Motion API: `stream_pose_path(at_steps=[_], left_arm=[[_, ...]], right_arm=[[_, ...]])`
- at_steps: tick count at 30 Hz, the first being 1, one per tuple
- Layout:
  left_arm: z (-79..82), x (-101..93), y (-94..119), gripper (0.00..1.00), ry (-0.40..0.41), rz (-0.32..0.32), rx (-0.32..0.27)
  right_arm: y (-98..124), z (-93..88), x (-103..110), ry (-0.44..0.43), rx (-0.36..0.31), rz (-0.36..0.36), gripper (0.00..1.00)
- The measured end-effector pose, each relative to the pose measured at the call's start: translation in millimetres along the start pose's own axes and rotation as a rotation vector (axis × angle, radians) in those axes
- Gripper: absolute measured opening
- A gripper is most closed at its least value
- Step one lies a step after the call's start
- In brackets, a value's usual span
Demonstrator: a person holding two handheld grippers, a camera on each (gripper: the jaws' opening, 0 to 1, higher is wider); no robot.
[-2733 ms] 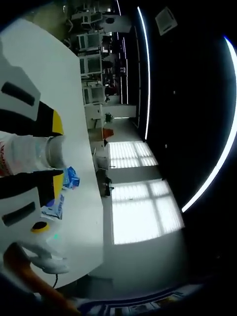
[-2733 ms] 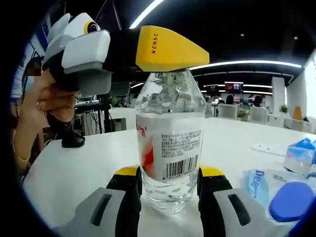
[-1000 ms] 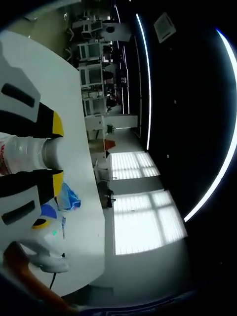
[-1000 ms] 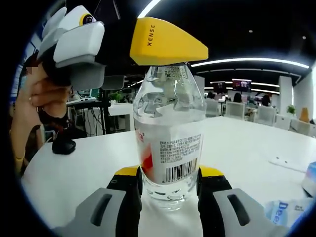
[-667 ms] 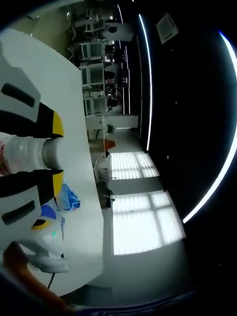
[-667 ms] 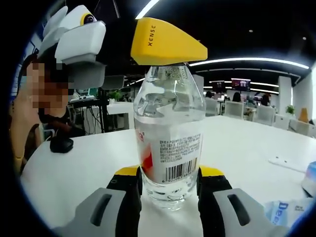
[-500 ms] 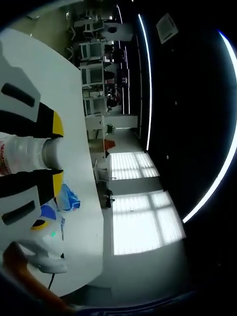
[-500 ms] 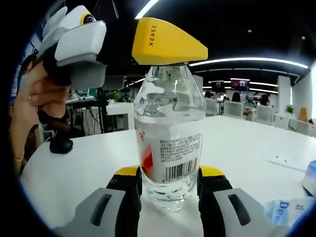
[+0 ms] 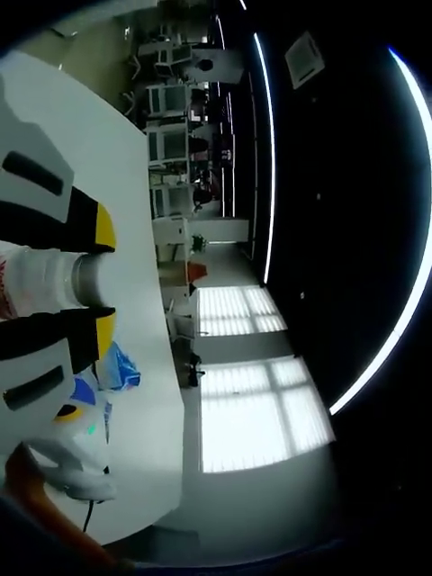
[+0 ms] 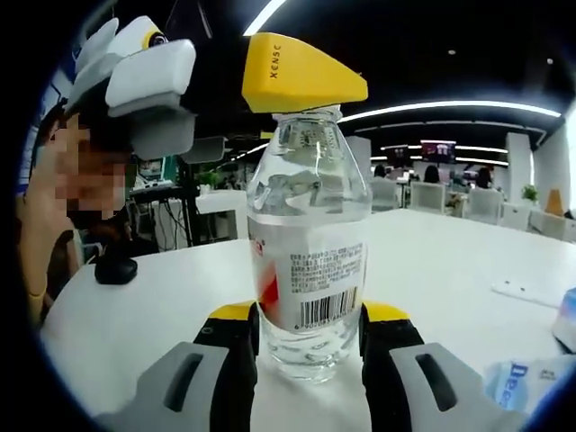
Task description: Arrange the tabletop items into an orderly group along one side of the table until the central work area is clear of visible clutter.
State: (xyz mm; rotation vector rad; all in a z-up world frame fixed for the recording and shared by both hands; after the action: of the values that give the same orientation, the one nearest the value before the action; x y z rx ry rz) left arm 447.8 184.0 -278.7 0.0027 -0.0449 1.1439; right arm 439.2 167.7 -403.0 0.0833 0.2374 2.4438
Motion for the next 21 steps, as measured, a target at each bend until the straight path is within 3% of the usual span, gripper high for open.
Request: stream_pose_path(at_steps=[21], left_arm=[[1.1, 1.4, -1.0, 0.23, -0.006, 0.051, 0.004]], right_arm=[[-0.2, 2.4, -3.6, 0.048, -0.018, 0.090, 0.42]])
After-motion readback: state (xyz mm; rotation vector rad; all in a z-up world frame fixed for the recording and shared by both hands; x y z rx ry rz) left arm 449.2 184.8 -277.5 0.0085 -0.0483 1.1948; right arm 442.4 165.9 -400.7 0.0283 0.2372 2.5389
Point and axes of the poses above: the point that each gripper's makers call its tool centre point, and the gripper's own axes: y roughly backward along the fingers, x roughly to its left, z roughly out of its top, the point moved 2 cm from there along y, roughly backward along the fingers, and after that the axes turned 5 degrees about z, right-handed, at the moved point
